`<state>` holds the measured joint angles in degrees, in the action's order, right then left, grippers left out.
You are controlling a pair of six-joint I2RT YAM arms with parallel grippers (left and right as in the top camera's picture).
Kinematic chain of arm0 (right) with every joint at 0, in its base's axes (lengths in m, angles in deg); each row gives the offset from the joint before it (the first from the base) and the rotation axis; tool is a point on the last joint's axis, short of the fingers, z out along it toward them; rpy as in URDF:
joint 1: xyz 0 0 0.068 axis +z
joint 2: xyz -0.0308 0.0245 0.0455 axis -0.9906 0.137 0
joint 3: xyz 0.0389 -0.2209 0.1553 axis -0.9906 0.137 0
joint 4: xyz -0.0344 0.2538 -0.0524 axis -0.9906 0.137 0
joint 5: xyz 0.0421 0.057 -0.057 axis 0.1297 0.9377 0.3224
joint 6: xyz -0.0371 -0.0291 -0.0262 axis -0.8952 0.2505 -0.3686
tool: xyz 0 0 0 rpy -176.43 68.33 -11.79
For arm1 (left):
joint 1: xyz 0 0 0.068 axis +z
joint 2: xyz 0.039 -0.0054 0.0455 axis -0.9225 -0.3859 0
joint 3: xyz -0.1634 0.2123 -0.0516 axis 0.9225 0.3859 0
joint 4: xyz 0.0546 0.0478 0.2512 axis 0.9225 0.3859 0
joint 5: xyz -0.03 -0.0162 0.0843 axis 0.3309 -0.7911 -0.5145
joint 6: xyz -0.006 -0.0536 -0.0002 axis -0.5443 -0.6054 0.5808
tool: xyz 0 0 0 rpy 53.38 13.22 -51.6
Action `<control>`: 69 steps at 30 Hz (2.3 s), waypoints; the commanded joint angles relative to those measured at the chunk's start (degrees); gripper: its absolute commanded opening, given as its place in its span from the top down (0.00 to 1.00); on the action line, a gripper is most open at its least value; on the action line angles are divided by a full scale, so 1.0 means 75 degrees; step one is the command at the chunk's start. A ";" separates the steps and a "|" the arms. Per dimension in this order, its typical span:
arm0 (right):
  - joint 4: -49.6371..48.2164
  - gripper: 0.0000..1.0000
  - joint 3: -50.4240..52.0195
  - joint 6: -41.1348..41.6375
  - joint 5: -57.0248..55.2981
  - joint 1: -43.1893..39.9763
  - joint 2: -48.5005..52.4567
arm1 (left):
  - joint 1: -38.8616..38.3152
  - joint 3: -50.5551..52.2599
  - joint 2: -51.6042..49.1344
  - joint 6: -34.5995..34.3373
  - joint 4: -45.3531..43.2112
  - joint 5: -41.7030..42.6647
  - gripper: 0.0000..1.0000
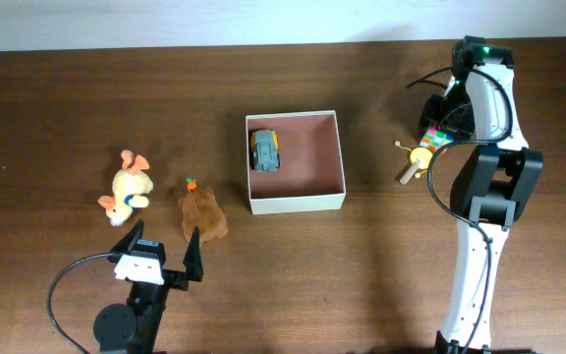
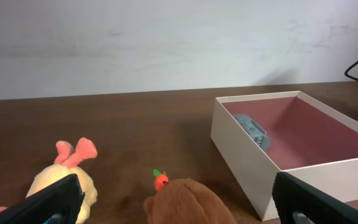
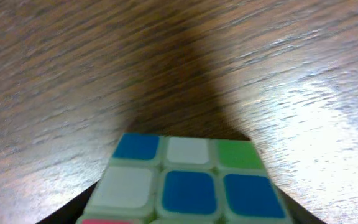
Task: Pack container
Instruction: 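Grasp the Rubik's cube with the right gripper and lift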
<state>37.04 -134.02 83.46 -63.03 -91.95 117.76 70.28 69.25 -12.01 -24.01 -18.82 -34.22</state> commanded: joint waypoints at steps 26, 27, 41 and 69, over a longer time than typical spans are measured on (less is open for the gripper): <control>0.0898 0.38 -0.0880 -0.1728 -0.0408 0.0154 -0.0052 | 0.0023 0.0058 0.0055 0.0093 -0.0015 0.0079 0.01; 0.0848 0.38 -0.0793 -0.1728 -0.0411 0.0166 -0.0052 | 0.0023 0.0058 0.0055 0.0093 -0.0015 0.0079 0.01; 0.0315 0.50 -0.0038 -0.1585 -0.0423 0.0256 -0.0052 | 0.0023 0.0058 0.0058 0.0093 -0.0015 0.0079 0.01; 0.1982 0.49 -0.3407 -0.2556 0.3969 0.0933 -0.0822 | 0.0023 0.0058 0.0055 0.0093 -0.0015 0.0079 0.01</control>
<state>51.55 -158.11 67.33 -44.49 -88.37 116.20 70.28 69.25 -12.01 -24.01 -18.82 -34.22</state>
